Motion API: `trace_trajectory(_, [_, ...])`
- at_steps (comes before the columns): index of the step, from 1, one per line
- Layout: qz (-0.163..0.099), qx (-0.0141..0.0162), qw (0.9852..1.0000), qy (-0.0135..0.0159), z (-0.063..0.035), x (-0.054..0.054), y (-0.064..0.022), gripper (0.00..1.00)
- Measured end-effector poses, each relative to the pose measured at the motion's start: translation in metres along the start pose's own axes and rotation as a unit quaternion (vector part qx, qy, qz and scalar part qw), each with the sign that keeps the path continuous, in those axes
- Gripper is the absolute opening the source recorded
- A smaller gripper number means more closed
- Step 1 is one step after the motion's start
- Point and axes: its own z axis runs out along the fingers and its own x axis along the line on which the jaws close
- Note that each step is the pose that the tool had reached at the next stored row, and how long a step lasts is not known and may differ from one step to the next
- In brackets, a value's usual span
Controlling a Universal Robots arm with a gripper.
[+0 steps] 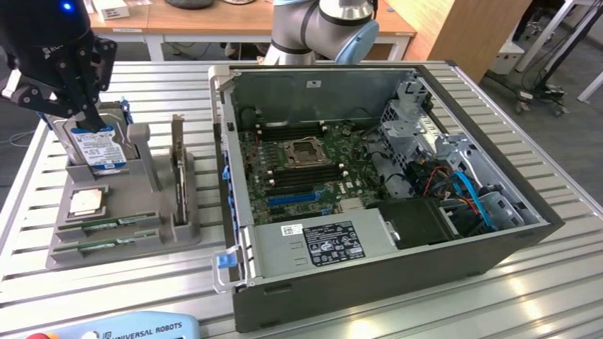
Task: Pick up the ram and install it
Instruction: 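Pick up the ram and move it above insertion slot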
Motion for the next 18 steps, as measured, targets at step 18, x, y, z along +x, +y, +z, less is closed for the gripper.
trace_trajectory(18, [-0.103, -0.0021, 0.9946, 0.0034, 0.0029, 0.0001, -0.0001, 0.10])
